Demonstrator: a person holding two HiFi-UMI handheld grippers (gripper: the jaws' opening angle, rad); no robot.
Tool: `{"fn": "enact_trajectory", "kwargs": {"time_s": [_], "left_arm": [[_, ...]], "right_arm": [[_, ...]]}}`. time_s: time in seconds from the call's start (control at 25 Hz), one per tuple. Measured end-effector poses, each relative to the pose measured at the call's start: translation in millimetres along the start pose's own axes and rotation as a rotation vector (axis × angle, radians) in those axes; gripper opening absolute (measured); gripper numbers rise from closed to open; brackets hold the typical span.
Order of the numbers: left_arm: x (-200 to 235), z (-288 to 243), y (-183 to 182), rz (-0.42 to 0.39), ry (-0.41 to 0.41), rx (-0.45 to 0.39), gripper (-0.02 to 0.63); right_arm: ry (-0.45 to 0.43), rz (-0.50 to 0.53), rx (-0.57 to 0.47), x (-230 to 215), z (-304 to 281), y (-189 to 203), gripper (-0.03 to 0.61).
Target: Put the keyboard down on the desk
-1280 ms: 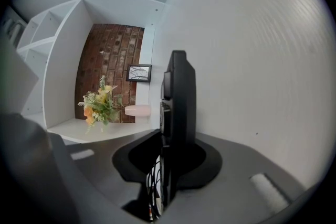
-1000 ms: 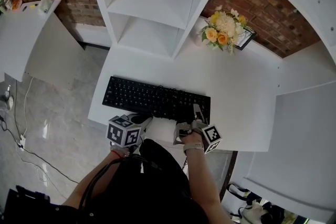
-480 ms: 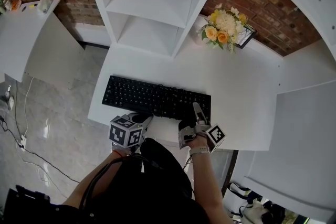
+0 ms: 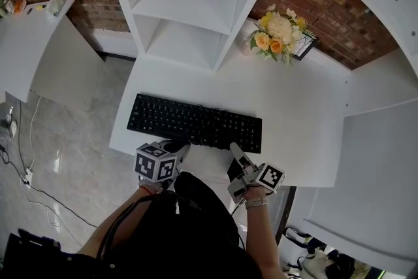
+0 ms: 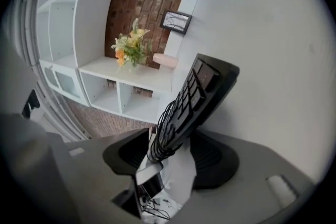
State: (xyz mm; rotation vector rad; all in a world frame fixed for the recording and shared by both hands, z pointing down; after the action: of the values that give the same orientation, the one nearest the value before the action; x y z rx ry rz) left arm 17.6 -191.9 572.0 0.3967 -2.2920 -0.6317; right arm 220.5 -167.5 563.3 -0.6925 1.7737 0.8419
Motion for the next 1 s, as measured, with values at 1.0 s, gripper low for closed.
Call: {"fn": "enact_trajectory", "kwargs": {"time_s": [1.0], "left_arm": [[-4.6, -5.6, 10.7, -0.057, -0.036, 0.11, 0.0]], "right_arm": [[0.055, 0.27, 0.366, 12.0, -41.1, 65.5, 0.002]]}}
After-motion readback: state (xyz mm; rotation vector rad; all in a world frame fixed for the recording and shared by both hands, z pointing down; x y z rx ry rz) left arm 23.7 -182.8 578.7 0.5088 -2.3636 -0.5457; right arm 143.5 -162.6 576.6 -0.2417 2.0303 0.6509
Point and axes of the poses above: the fingertips, and each gripper's own axes: z backward along the fingers, x to its left, y out of its underside, the point moved 4 cm from there along z, backward along the fingers, and after that the axes turned 3 degrees about -y, right-handed, at the moved point
